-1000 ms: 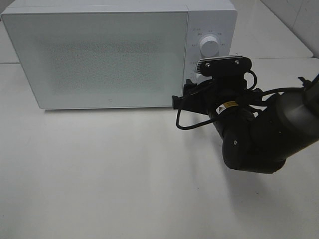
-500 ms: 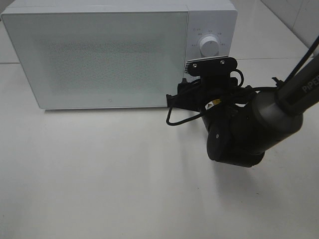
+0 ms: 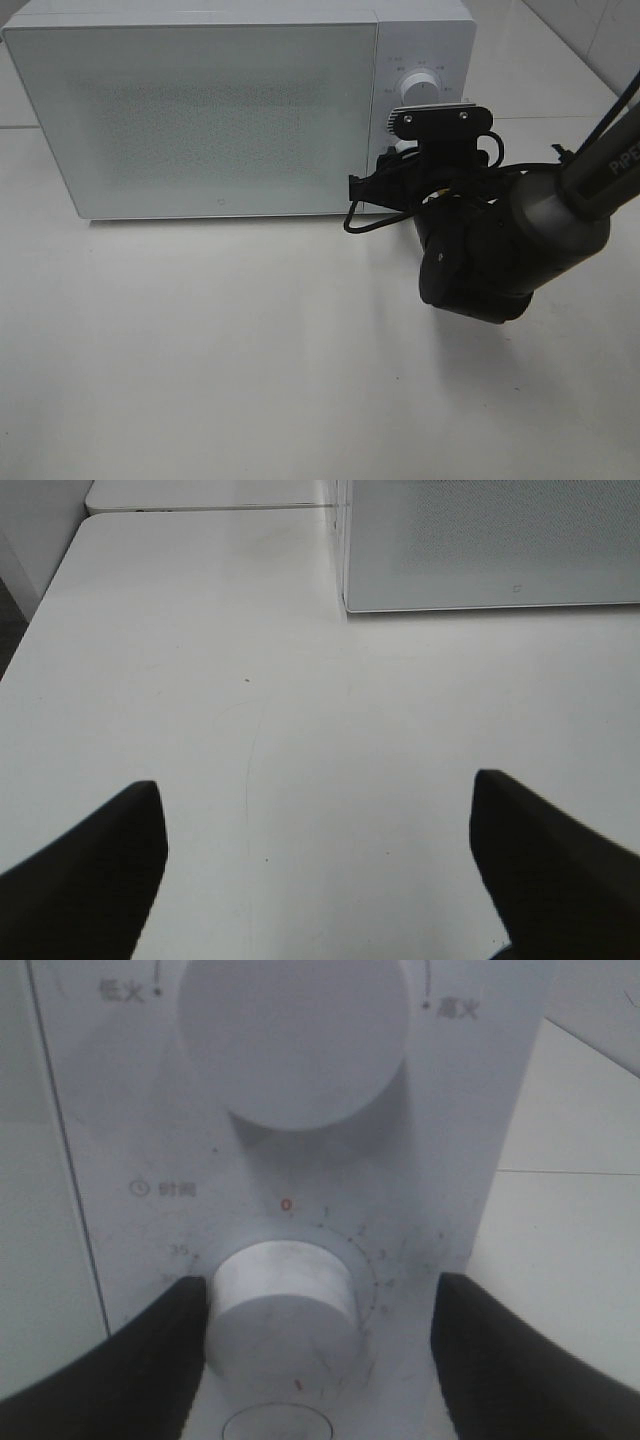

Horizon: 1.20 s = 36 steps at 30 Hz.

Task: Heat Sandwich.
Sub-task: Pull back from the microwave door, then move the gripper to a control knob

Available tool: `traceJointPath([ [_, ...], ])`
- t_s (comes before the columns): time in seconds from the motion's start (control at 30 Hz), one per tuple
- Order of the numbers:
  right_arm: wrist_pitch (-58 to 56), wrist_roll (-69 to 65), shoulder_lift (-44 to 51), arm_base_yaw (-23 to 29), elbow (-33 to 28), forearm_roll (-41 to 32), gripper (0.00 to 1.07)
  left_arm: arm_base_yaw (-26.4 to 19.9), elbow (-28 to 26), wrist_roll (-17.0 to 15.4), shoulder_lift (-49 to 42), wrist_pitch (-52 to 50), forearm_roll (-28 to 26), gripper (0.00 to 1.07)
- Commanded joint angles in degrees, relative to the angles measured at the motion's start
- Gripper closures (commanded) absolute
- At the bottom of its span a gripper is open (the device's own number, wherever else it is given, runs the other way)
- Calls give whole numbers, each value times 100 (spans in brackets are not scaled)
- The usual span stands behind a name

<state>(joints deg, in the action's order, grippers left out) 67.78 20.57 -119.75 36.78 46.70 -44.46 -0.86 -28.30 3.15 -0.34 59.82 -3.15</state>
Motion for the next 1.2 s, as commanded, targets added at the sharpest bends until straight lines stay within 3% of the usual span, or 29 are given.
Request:
traceJointPath([
  [0.03,0,57,17,-11,57,57,44,29,11,-6,-115,-34,-52,30],
  [0.53,-92,69,-212,-11,327,315,45,29,11,-6,-115,-34,-52,30],
  [0.77,86,80,-229,-11,332,292,66,29,11,-6,-115,-34,-52,30],
  [0.83,86,80,-229,-11,332,292,81,29,11,-6,-115,-34,-52,30],
  [0.93,86,80,-229,-11,332,292,90,29,11,-6,-115,-34,-52,30],
  [0.97,69,143,-229,-11,332,292,100,29,11,-6,-115,-34,-52,30],
  [1.07,40,218,-229,-11,332,298,107,29,11,-6,-115,-34,-52,30],
  [1.2,63,218,-229,-11,332,298,107,29,11,-6,-115,-34,-52,30],
])
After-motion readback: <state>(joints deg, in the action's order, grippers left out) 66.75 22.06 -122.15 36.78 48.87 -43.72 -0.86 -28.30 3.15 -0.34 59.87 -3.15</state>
